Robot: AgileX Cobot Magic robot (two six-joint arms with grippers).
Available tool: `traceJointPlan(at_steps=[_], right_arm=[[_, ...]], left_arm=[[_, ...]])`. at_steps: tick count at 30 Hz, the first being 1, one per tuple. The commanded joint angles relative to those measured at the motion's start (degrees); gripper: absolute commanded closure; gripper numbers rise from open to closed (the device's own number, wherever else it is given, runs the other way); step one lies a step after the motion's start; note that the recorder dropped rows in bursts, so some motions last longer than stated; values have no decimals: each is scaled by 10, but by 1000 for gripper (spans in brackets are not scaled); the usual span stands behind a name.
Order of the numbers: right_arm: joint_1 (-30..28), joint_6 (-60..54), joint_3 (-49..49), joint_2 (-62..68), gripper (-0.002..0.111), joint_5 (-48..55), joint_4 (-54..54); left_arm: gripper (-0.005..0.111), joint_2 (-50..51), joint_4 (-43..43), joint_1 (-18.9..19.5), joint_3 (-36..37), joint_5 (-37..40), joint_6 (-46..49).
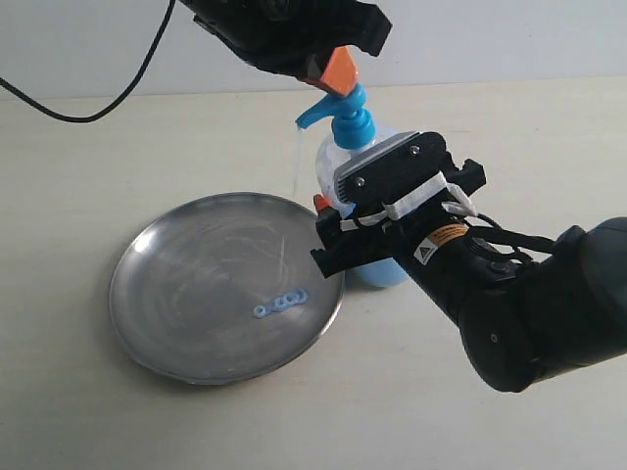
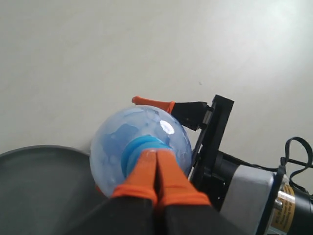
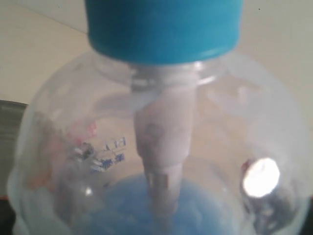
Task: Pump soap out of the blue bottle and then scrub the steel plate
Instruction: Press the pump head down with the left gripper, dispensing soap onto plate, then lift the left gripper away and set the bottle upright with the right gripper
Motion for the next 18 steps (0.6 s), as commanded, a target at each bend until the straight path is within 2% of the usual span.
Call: traceJointPlan(at_steps=[1, 8, 14, 18], right_arm=[[6, 2, -7, -1, 108, -38, -57], [6, -10, -7, -1, 108, -38, -16], [6, -14, -7, -1, 108, -38, 7], [6, -14, -7, -1, 108, -38, 19]], left_arm=[[107, 43, 36, -5, 30, 75, -1], [107, -31, 48, -5, 30, 35, 14], [107, -173, 93, -2, 30, -27, 11], [107, -240, 118, -2, 30, -14, -8]])
